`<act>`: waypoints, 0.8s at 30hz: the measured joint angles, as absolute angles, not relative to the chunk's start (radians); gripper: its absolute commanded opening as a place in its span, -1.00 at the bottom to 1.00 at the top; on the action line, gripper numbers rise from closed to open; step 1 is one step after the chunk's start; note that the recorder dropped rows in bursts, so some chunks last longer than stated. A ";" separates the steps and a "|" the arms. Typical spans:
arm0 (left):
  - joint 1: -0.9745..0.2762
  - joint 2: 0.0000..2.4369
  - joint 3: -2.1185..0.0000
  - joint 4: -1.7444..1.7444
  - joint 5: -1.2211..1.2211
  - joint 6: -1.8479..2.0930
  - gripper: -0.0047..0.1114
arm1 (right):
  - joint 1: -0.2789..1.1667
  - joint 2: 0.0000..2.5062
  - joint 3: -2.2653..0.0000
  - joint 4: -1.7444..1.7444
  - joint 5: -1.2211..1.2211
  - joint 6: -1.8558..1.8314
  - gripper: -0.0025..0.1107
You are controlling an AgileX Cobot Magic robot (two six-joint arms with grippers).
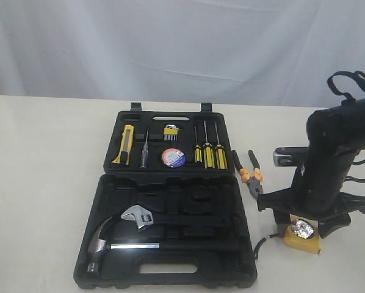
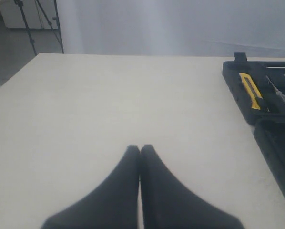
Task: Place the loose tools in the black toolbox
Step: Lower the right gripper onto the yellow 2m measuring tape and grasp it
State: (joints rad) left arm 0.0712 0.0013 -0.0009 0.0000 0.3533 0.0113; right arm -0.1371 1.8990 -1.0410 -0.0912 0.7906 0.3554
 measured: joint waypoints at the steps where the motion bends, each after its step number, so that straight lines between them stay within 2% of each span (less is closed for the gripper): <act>1: 0.071 0.001 -0.001 0.000 0.353 0.011 -0.92 | -0.137 1.899 -1.039 -0.091 0.788 0.360 0.23; 24: 0.071 0.001 -0.001 0.000 0.353 0.011 -0.92 | -0.137 1.857 -1.032 -0.076 0.714 0.405 0.23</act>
